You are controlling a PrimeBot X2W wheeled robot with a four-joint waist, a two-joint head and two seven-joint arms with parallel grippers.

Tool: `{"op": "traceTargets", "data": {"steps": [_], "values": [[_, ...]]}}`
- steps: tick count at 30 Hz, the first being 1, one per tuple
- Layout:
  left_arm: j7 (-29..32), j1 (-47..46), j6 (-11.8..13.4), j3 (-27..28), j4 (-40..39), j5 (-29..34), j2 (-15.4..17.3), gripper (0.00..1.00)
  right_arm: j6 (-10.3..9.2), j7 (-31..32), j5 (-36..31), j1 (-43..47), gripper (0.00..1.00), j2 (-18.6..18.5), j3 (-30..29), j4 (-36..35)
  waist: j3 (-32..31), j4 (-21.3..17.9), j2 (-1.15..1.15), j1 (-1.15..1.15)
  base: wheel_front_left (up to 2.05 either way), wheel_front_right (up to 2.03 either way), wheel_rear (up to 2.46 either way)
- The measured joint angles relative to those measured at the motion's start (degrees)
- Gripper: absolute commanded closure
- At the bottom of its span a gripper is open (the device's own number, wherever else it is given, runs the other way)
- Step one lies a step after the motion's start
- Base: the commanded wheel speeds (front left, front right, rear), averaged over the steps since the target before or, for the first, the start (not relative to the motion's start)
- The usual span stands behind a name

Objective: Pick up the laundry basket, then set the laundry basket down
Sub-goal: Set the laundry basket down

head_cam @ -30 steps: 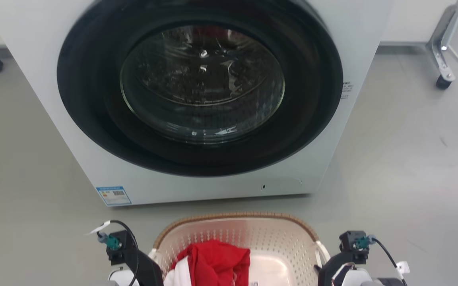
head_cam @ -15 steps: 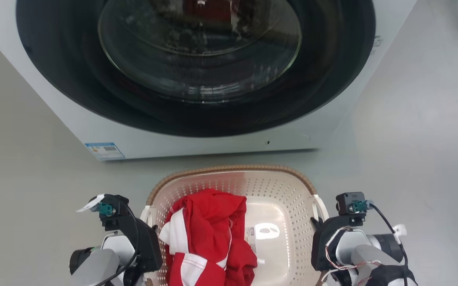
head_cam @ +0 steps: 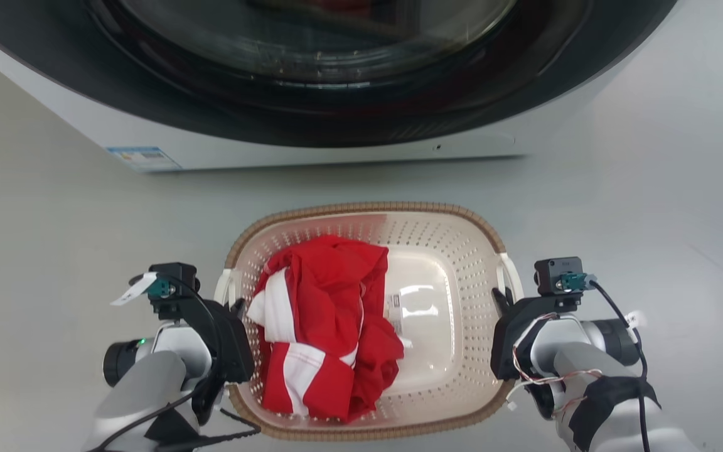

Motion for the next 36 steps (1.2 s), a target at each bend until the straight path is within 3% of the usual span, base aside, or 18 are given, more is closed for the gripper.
{"op": "traceTargets", "data": {"steps": [20,36], "values": [[-5.2,-9.5,0.0,1.4,-1.3,-0.1,-0.3,1.00,-1.27,-5.1,-0.9,-9.1,1.00,-1.9,-0.8,-0.1,17.2,0.8,0.00,0.00,0.00,0.00,0.00],[-6.3,-11.0,-0.1,1.3,0.2,-0.1,-0.8,1.00,-1.44,-6.6,-1.4,-10.7,1.00,-1.9,-0.7,1.2,21.0,1.9,0.00,-0.01,0.00,0.00,0.00]]}}
